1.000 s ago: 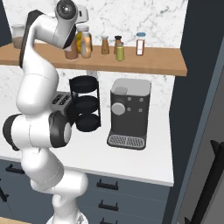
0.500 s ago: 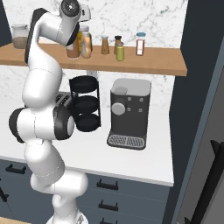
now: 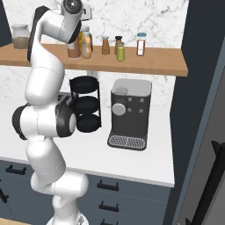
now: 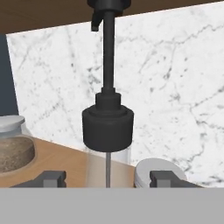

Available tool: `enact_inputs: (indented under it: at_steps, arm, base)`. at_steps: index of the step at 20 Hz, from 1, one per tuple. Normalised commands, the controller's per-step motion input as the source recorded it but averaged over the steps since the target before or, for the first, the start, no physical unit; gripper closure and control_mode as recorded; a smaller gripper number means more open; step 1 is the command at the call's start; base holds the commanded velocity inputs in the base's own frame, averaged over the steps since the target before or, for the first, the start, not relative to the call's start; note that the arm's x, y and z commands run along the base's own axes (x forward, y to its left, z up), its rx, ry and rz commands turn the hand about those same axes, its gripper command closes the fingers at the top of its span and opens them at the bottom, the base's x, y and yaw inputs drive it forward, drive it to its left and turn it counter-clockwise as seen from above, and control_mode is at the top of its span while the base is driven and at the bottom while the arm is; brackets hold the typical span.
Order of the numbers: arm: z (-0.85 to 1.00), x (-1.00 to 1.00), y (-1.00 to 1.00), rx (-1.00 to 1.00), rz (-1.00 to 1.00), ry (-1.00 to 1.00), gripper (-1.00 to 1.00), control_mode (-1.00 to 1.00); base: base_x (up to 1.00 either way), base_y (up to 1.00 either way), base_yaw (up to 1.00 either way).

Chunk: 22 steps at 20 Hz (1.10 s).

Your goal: Put the shaker and condiment bottle from the counter next to their counterparts in the cabinet.

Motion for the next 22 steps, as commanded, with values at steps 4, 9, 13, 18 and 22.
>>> enact_inputs:
  at_steps: [4,9,13,18,22]
  arm:
    - [0.0,0.0,0.0,0.01,0.0,0.0,-1.0,-1.0]
    - [0.0,-0.03,0.0,0.02,0.0,0.0,-1.0,-1.0]
    - [0.0,-0.21,0.0,0.04,0.0,0.0,-1.0,-1.0]
    - [0.0,-0.34,0.0,0.05,0.0,0.0,-1.0,-1.0]
    - [-0.03,-0.42,0.0,0.04,0.0,0.0,-1.0,-1.0]
  base:
    - [0.0,0.0,0.0]
    - [0.0,0.0,0.0]
    - [0.0,0.0,0.0]
    - [0.0,0.0,0.0]
    - [0.0,0.0,0.0]
